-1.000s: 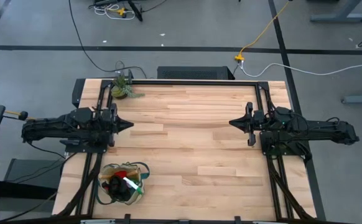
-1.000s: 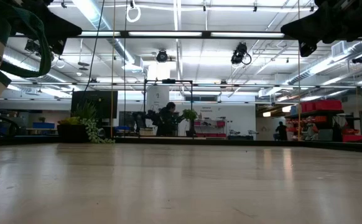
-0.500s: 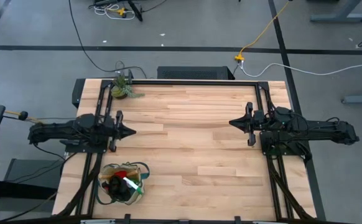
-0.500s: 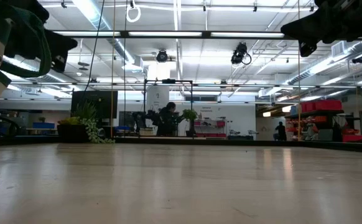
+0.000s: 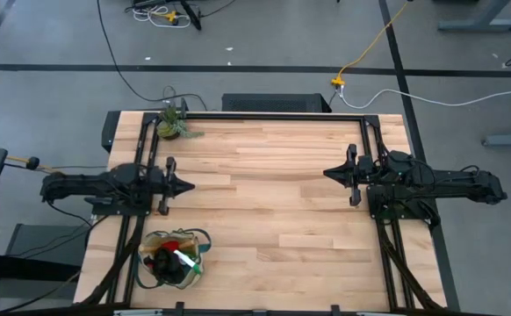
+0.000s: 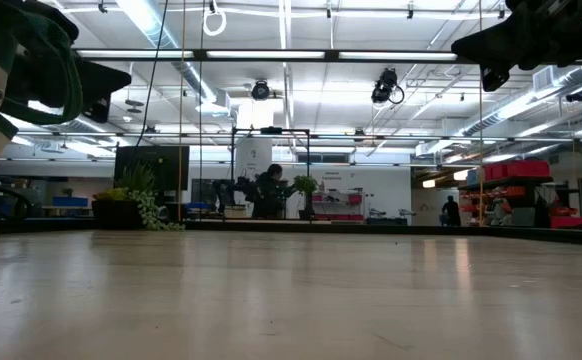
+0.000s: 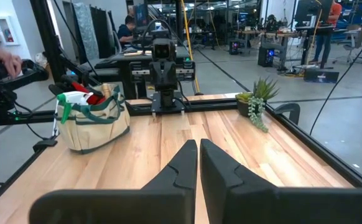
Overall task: Pick & Place Garden tools in Gardening bag
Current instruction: Return to Home Position
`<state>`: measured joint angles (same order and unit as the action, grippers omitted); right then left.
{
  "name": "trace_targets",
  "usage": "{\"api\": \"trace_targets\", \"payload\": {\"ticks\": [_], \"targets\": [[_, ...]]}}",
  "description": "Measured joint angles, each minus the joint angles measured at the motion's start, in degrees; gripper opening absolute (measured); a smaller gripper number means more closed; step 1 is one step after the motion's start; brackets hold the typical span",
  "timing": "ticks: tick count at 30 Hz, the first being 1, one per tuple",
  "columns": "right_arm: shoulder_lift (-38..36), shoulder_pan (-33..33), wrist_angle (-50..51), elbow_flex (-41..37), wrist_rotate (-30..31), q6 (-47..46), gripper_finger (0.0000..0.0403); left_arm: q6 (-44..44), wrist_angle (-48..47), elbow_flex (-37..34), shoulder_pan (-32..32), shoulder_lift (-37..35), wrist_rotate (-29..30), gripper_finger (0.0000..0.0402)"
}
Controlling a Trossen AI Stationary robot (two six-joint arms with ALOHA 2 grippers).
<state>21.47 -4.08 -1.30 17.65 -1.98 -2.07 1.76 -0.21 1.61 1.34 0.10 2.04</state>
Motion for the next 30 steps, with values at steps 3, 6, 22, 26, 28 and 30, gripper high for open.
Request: {"api": "trace_targets", "payload": {"ticks": [3, 6, 22, 26, 28, 30], "targets": [[0.0, 0.0, 0.0, 0.0, 0.0, 0.0, 0.0023, -0.1, 3.0, -1.1, 0.6, 0.0, 0.3, 0.0002], [0.0, 0.0, 0.0, 0.0, 0.0, 0.0, 0.0023, -0.6, 2.9, -1.1, 0.8, 0.0, 0.8, 0.0002], [0.0, 0.0, 0.0, 0.0, 0.0, 0.0, 0.0023, -1.0, 1.5, -1.0, 0.8, 0.0, 0.4, 0.0003], [0.0, 0.0, 0.0, 0.0, 0.0, 0.0, 0.0023, -0.7, 1.3, -1.1, 0.8, 0.2, 0.4, 0.0006], [0.0, 0.0, 0.0, 0.0, 0.0, 0.0, 0.0023, -0.6, 1.4, -1.1, 0.8, 0.2, 0.4, 0.0012], [0.0, 0.0, 0.0, 0.0, 0.0, 0.0, 0.0023, -0.5, 2.2, -1.1, 0.8, 0.2, 0.5, 0.002]]}}
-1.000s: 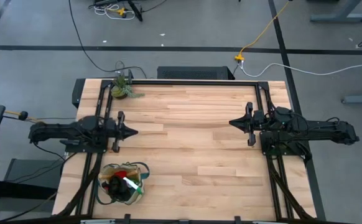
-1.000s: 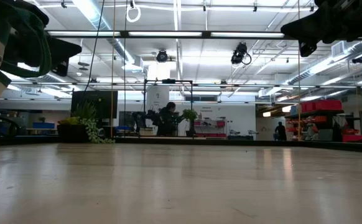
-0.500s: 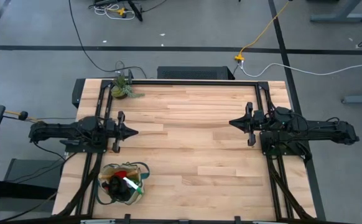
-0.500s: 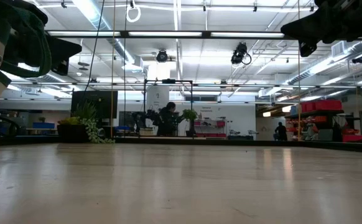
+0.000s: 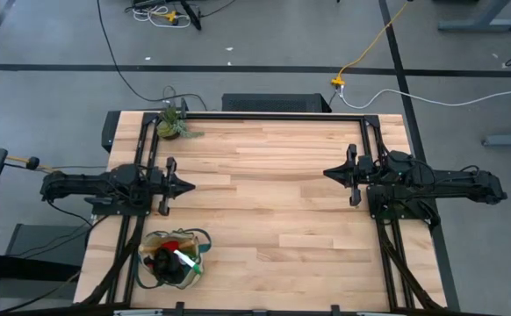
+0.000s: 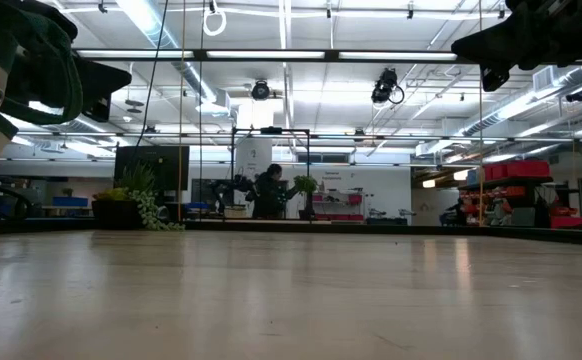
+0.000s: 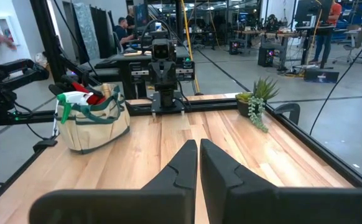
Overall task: Pick & Place Garden tools in Gardening bag
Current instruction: Return to Home Position
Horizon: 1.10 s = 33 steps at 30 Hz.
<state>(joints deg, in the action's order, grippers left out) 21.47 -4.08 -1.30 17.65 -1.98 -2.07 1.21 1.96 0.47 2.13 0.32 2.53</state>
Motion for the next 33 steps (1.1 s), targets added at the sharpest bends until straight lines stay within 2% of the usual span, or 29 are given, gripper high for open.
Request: {"api": "trace_targets", "payload": {"ticks": [6, 33], "targets": [[0.0, 0.0, 0.0, 0.0, 0.0, 0.0, 0.0023, 0.0, 0.8, 0.0, 0.0, 0.0, 0.1, 0.0033], [0.0, 0.0, 0.0, 0.0, 0.0, 0.0, 0.0023, 0.1, 1.4, 0.0, 0.0, 0.0, 0.0, 0.0032]]}}
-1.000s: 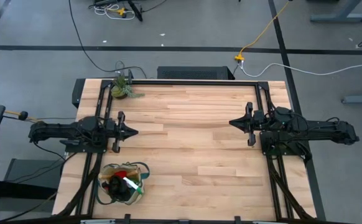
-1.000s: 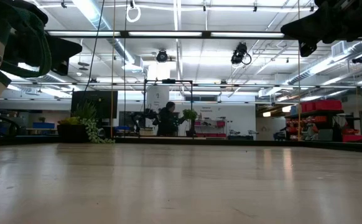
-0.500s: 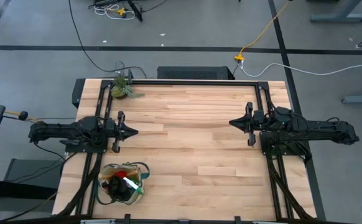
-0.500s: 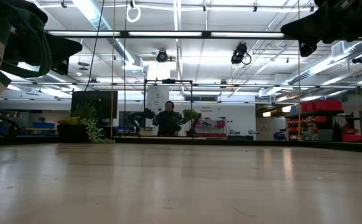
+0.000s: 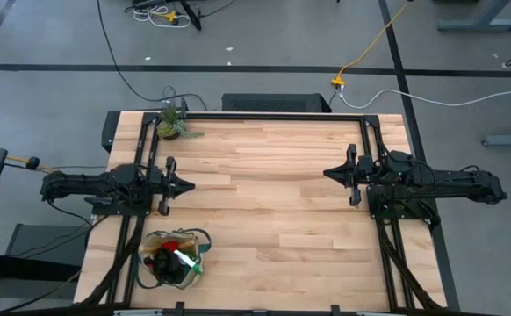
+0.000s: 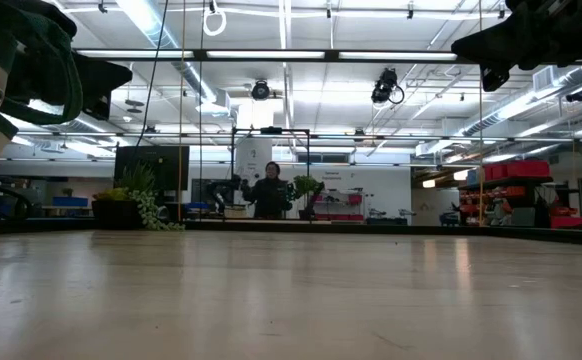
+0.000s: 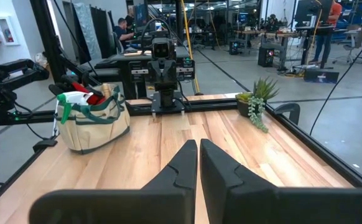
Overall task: Pick & Place Garden tools in Gardening bag
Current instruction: Return to Home Position
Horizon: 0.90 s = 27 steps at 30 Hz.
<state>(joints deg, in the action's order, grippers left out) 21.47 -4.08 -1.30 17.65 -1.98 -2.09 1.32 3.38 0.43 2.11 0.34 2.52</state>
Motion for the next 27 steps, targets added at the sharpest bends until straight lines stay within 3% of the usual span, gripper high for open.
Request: {"api": "trace_targets", "payload": {"ticks": [22, 27], "targets": [[0.0, 0.0, -0.1, 0.0, 0.0, 0.0, 0.0023, 0.0, 0.0, 0.0, 0.0, 0.0, 0.0, 0.0032], [-0.2, 0.0, -3.9, 0.0, 0.0, -3.5, 0.0023, 0.0, 0.0, 0.0, 0.0, 0.0, 0.0, 0.0032]]}}
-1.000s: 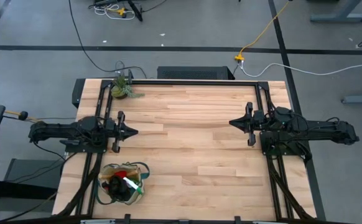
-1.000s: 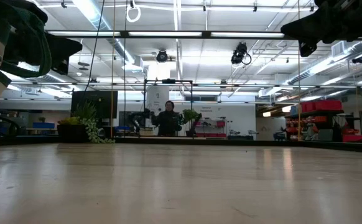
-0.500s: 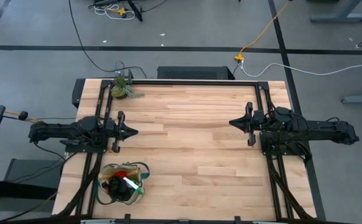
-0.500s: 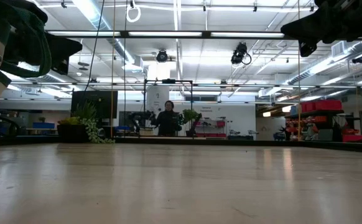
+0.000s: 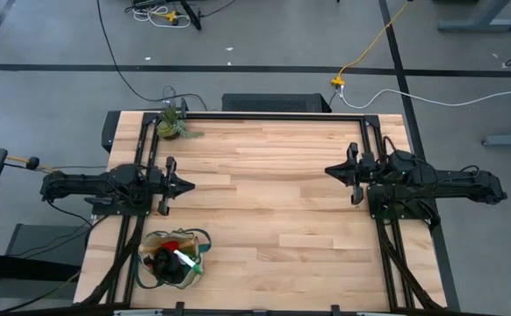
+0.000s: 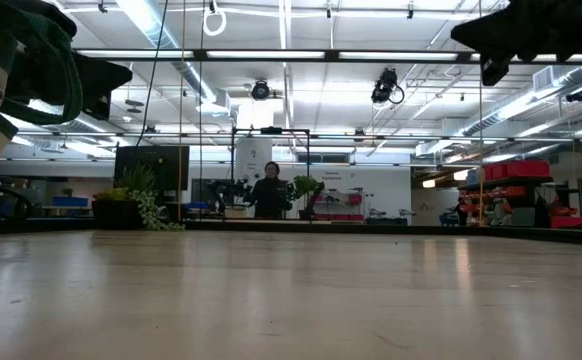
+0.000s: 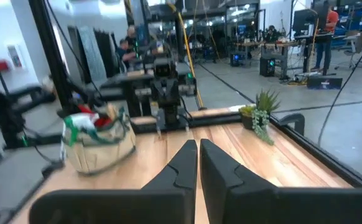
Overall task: Pick & Place Garden tools in Gardening bag
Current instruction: Return to Home Position
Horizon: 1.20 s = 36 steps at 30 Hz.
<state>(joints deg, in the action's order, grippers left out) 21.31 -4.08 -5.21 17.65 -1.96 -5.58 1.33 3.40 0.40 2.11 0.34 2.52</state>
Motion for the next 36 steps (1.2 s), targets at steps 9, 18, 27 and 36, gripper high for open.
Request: {"api": "trace_targets", "payload": {"ticks": [9, 18, 27, 36], "targets": [[-2.0, 0.0, -8.2, 0.0, 0.0, -3.1, 0.0023, 0.0, 0.0, 0.0, 0.0, 0.0, 0.0, 0.0032], [-4.7, 0.0, -12.0, -4.8, 0.0, -0.8, 0.0023, 0.0, 0.0, 0.0, 0.0, 0.0, 0.0, 0.0032], [-7.5, 0.0, -16.2, -10.7, -0.5, 0.3, 0.0023, 0.0, 0.0, 0.0, 0.0, 0.0, 0.0, 0.0032], [-11.6, 0.0, -14.5, -12.9, -0.7, 0.5, 0.0023, 0.0, 0.0, 0.0, 0.0, 0.0, 0.0, 0.0032]]}}
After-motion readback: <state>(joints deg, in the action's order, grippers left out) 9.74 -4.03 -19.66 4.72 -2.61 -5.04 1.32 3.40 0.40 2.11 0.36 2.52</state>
